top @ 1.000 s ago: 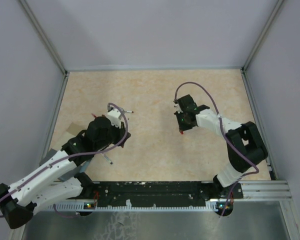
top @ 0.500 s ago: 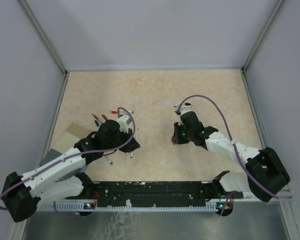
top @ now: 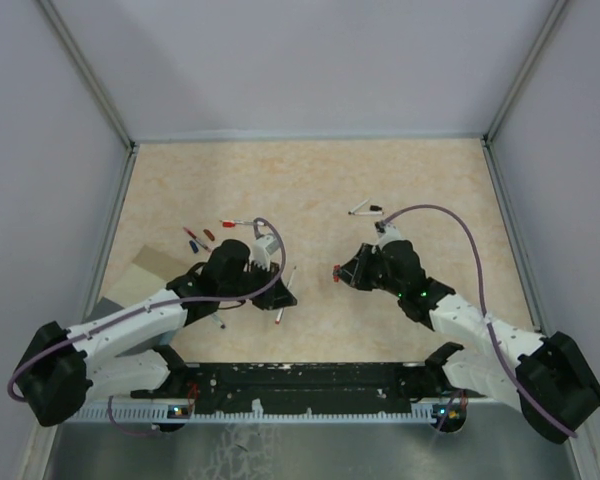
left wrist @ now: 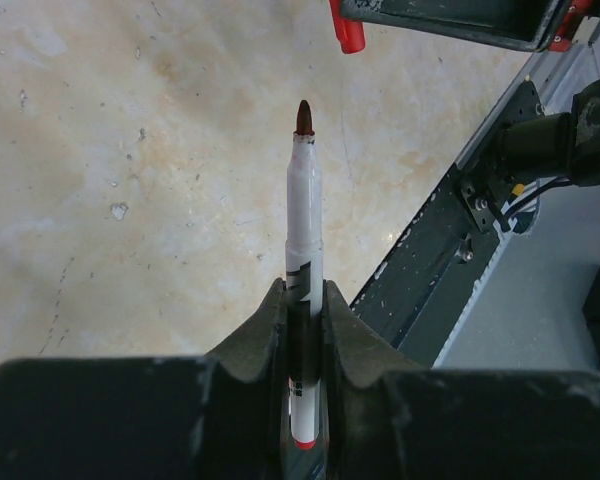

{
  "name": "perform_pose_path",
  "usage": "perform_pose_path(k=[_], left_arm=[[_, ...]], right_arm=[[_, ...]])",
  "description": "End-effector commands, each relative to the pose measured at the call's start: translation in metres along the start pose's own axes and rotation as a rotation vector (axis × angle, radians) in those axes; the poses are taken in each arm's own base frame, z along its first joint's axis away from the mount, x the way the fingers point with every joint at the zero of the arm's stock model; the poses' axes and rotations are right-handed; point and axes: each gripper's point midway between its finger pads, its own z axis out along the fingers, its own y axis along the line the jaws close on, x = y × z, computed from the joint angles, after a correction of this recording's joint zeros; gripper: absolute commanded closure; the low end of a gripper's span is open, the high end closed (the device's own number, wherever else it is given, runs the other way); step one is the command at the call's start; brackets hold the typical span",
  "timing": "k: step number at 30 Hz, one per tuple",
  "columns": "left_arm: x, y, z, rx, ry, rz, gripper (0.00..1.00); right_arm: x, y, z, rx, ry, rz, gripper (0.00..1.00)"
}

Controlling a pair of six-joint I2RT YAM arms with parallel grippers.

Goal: Insert the pens into the pen caps
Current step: Insert the pen cap onto the pen.

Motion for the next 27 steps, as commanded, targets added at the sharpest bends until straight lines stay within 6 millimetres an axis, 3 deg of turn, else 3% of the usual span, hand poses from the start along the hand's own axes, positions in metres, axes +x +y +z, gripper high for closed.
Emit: perform_pose_path(k=[1, 12, 27], left_arm=[[-0.001, -0.011, 0.012, 0.083, 0.010, -0.019, 1.00], [0.002, -0.018, 0.035, 0.133, 0.053, -0.052, 1.00], [0.017, -0.036, 0.068, 0.157, 0.129, -0.037, 1.00]], right_arm=[[-0.027, 0.024, -0.004, -0.101, -0.141, 0.101, 0.90], [-0.031, 0.017, -0.011, -0.135, -0.241, 0.267, 0.88], [-0.032, 0.022, -0.012, -0.168, -0.253, 0.315, 0.86]])
